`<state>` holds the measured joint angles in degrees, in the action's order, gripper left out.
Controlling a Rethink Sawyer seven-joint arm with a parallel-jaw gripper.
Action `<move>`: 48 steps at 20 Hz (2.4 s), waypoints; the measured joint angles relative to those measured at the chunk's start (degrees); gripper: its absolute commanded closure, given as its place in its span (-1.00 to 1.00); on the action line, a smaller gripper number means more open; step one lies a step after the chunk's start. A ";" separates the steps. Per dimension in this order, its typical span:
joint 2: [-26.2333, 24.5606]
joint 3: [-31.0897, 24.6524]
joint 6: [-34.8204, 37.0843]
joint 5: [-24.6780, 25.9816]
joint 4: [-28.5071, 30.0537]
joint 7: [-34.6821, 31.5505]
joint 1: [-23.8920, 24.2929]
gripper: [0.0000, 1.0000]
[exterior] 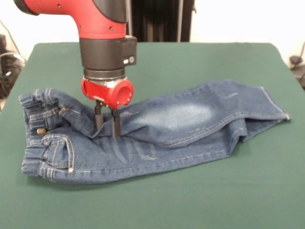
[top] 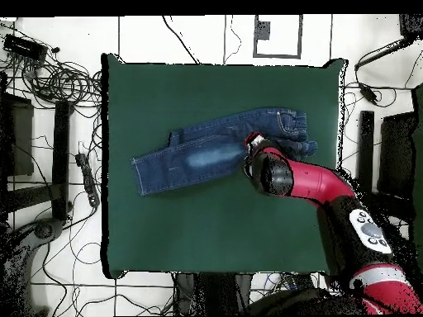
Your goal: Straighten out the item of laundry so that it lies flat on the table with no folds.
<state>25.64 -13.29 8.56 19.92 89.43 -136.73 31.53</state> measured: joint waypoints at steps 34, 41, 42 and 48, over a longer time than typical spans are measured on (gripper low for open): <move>4.22 28.09 18.73 -21.73 4.03 -0.56 -18.14 -1.00; 5.12 29.09 18.75 -22.72 3.63 -0.56 -19.33 -1.00; 5.25 29.15 18.75 -22.86 3.45 -0.56 -19.38 -1.00; 5.75 29.29 18.91 -23.80 1.21 -0.56 -19.50 -1.00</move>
<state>31.38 16.00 27.47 -3.88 90.65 -137.29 12.02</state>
